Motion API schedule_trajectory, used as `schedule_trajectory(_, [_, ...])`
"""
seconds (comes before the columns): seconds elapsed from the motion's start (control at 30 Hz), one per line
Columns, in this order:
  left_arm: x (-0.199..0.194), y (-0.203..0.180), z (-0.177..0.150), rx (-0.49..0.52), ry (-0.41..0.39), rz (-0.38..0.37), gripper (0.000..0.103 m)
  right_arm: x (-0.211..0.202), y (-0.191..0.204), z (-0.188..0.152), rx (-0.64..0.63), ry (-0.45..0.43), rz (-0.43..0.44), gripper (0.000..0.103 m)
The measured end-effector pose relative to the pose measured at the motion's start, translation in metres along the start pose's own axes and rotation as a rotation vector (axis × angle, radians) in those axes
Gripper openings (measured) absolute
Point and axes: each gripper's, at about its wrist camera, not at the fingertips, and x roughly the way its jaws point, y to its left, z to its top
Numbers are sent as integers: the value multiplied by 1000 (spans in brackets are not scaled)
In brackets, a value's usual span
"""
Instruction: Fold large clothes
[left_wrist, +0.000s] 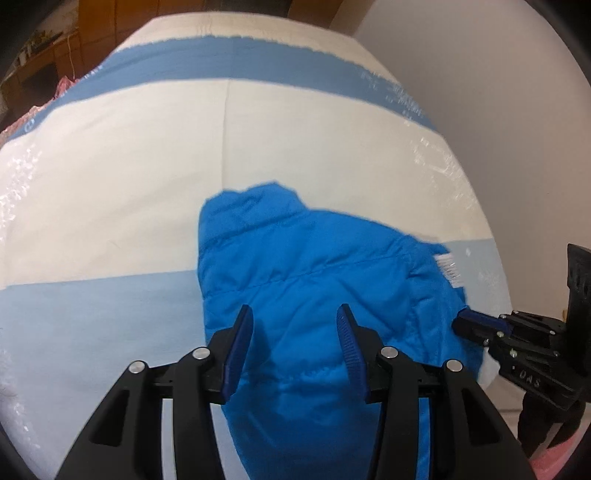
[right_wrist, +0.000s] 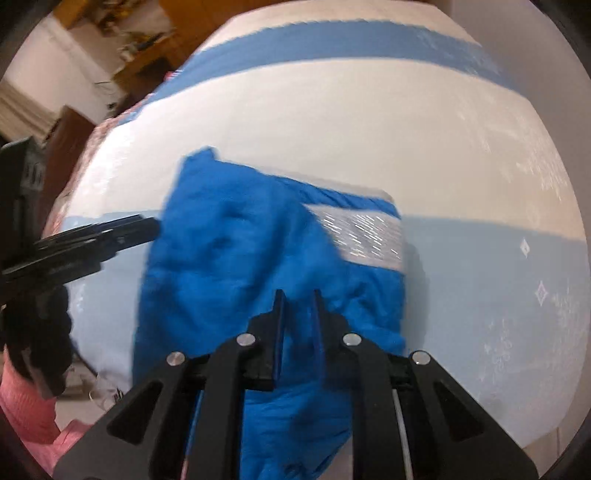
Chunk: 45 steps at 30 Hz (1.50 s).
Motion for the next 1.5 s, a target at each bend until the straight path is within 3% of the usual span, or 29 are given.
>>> schedule_trajectory(0.13, [30,5,-5,-8,53,-8,50,24,-31,-10,71,22,39,7])
schedule_trajectory(0.37, [62,7,-2,-2,83,4,50,51,-48,-19,151,-13,90,5])
schedule_trajectory(0.5, [51,1,-4,-2,79,39,49,41,-49,-14,161,-16,87,5])
schedule_trajectory(0.6, [25,-7,-14,18,38,70,48,14,-28,-18,105,-65,49,13])
schedule_trajectory(0.8, [-12,-13,-59,64,7,79,48,-17,-1,-51,49,-86,68,13])
schedule_trajectory(0.9, [-14,-11,-80,75,17,68,48,-22,0,-68,31,-84,37,13])
schedule_trajectory(1.5, [7,-6,-110,96,-7,86,51,29,-25,-99,130,-90,64,11])
